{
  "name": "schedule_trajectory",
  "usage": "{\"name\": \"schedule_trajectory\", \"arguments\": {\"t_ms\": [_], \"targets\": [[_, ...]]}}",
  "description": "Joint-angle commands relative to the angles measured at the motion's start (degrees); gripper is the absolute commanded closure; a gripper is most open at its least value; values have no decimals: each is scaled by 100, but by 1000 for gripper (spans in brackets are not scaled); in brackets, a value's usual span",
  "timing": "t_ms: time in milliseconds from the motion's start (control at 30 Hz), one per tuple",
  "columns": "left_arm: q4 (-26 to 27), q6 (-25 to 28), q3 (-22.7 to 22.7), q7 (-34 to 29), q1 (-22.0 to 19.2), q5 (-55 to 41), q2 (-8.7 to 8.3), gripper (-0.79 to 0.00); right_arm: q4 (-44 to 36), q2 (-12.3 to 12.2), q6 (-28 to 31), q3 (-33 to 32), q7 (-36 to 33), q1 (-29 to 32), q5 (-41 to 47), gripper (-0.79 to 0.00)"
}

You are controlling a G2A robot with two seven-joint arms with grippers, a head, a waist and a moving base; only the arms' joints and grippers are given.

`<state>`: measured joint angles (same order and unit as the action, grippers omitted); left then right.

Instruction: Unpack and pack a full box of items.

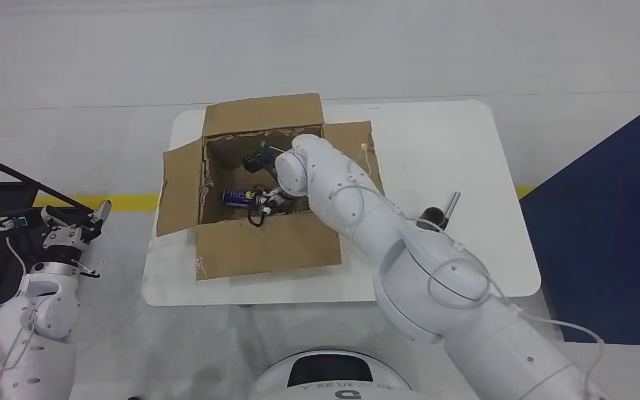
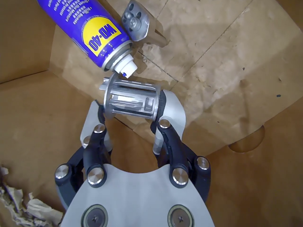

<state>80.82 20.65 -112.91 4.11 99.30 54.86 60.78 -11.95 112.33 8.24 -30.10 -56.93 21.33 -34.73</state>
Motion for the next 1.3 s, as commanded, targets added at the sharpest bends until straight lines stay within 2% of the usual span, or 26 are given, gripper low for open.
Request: {"name": "schedule_trajectory", "arguments": {"t_ms": [0, 400, 700, 833, 1000, 1167, 1267], "targets": [[0, 0, 0, 0, 0, 0, 0, -785, 3, -13, 44, -27, 12, -41, 8, 0], [0, 0, 0, 0, 0, 0, 0, -785, -456, -161, -192, -65, 691, -158, -392, 0], [0, 0, 0, 0, 0, 0, 0, -785, -1552, -548, -498, -204, 1324, 239, -955, 0], [0, 0, 0, 0, 0, 0, 0, -785, -2295, -833, -665, -402, 1146, 548, -1227, 0], [0, 0, 0, 0, 0, 0, 0, -785, -3657, -1286, -679, -801, 806, 1172, -1727, 0], [0, 0, 0, 0, 0, 0, 0, -785, -5409, -1780, -478, -1408, 425, 2134, -2394, 0], [0, 0, 0, 0, 0, 0, 0, -785, -6476, -2041, -196, -1852, 523, 2853, -2755, 0]]}}
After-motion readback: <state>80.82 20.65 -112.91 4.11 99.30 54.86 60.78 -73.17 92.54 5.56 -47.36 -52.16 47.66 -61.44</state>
